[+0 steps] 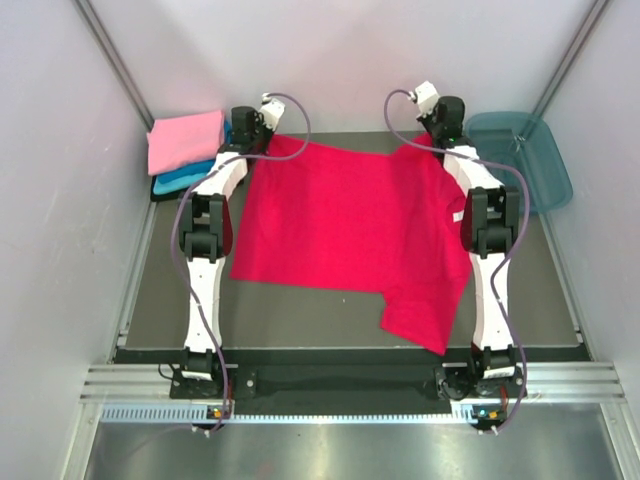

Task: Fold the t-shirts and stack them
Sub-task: Flatten the tshirt out

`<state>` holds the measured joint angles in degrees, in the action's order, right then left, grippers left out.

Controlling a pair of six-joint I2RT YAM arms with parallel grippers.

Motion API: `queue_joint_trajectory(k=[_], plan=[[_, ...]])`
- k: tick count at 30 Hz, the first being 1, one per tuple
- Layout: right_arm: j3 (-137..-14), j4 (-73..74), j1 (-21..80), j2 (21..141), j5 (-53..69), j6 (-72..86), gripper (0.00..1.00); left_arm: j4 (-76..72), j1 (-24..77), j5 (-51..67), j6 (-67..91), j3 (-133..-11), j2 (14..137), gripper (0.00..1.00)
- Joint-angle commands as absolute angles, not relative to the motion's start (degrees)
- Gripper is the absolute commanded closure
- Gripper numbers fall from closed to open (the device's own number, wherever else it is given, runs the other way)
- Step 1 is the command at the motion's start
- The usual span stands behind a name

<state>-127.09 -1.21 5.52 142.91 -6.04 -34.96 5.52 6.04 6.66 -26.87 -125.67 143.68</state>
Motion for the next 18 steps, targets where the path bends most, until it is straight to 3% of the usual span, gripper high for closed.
queue_joint_trajectory(k=[1,18], plan=[[-122.8,-1.6,5.9,135.9,-5.8,-36.6,1.0,1.3,6.1,8.0,-25.7,-127.0,141.5,1.0],[-111.6,5.5,6.1,124.5,-3.9,-34.8,1.0,3.5,5.9,9.7,-28.8,-116.9,131.6,1.0]])
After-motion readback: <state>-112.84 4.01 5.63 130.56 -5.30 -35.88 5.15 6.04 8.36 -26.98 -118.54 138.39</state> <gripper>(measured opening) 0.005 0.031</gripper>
